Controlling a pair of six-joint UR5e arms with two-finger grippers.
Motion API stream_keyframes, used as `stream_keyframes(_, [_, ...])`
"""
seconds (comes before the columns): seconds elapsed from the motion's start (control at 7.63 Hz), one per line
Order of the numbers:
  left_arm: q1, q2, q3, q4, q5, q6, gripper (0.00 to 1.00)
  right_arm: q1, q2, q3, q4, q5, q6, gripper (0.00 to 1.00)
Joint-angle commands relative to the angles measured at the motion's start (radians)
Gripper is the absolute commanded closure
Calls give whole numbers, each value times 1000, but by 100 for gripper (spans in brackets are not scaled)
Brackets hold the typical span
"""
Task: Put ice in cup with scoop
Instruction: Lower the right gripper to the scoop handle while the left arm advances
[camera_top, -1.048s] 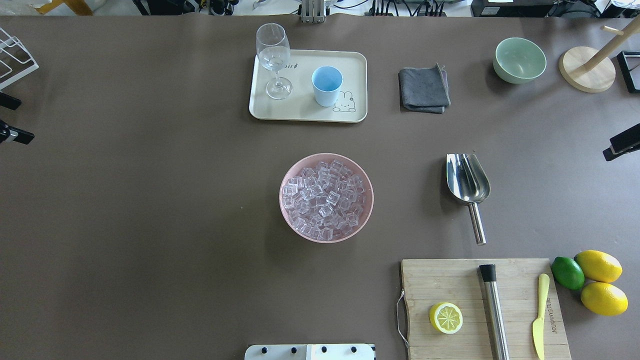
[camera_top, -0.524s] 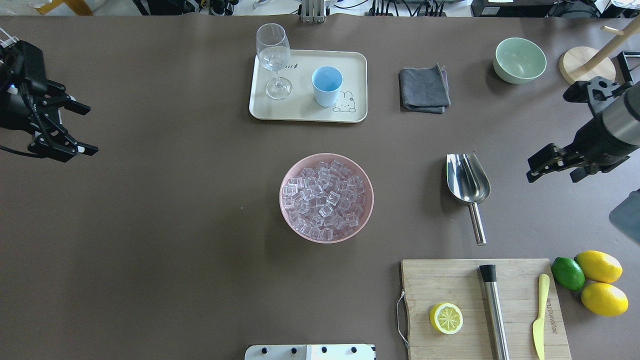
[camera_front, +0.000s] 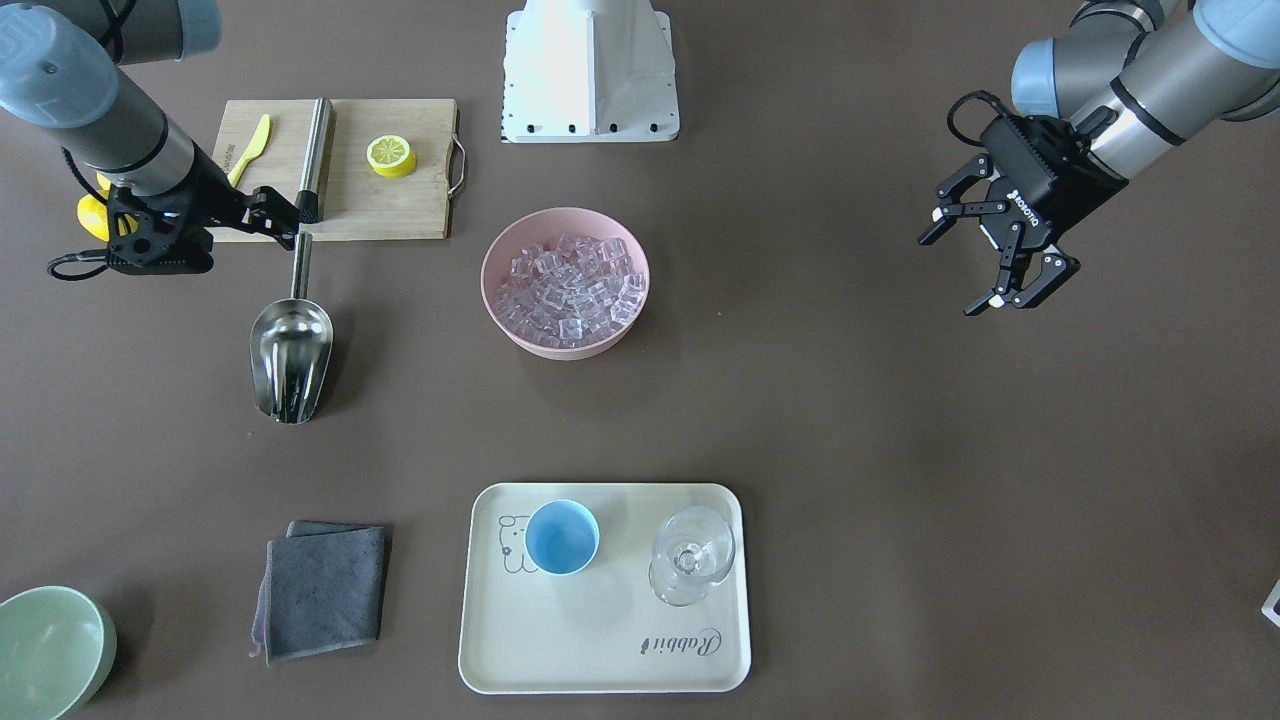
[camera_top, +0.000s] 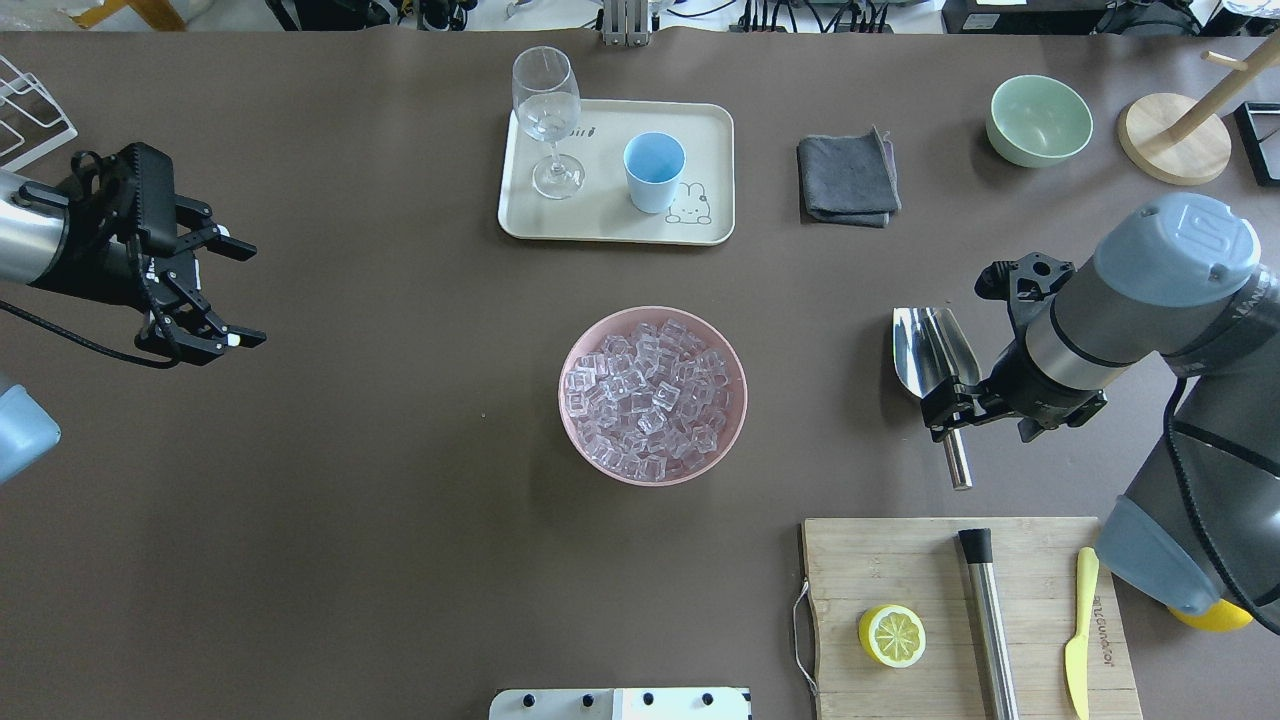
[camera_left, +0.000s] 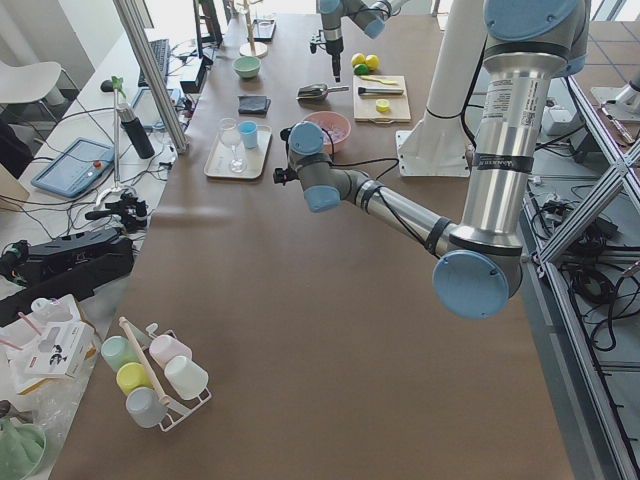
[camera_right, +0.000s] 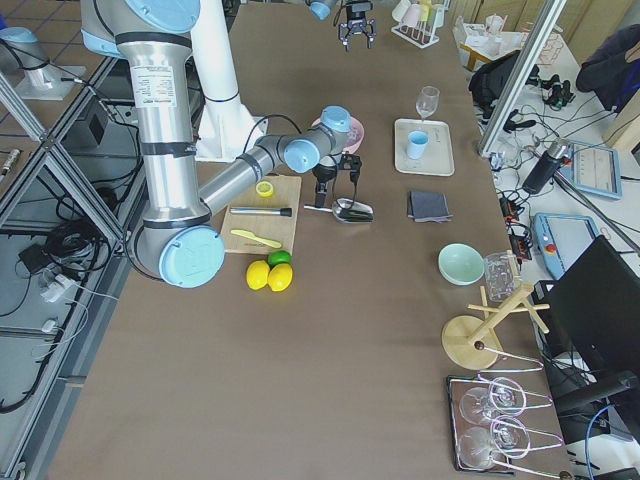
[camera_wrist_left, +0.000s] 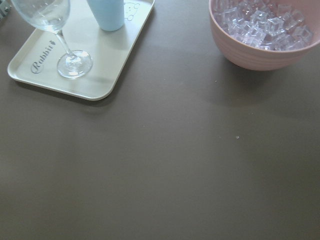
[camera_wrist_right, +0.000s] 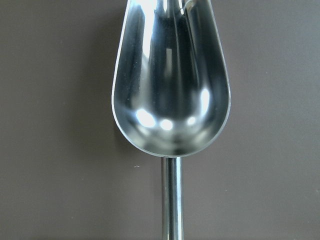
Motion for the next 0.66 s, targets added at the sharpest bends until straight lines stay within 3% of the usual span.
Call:
stream_keyframes(0.0, [112, -24, 60, -144, 91, 0, 2, -80, -7, -4, 29, -116, 72, 1])
stream_keyframes(0.13, [149, -43, 128, -245, 142, 0, 2, -105, -7, -4, 29, -182, 83, 1])
stream_keyframes(0.26, [202, -72, 149, -257, 169, -2, 2, -117, -7, -12, 46, -201, 92, 1])
stream_keyframes(0.52, [255, -99, 195, -295, 187, 0, 2, -117, -24, -120, 241, -190, 99, 1])
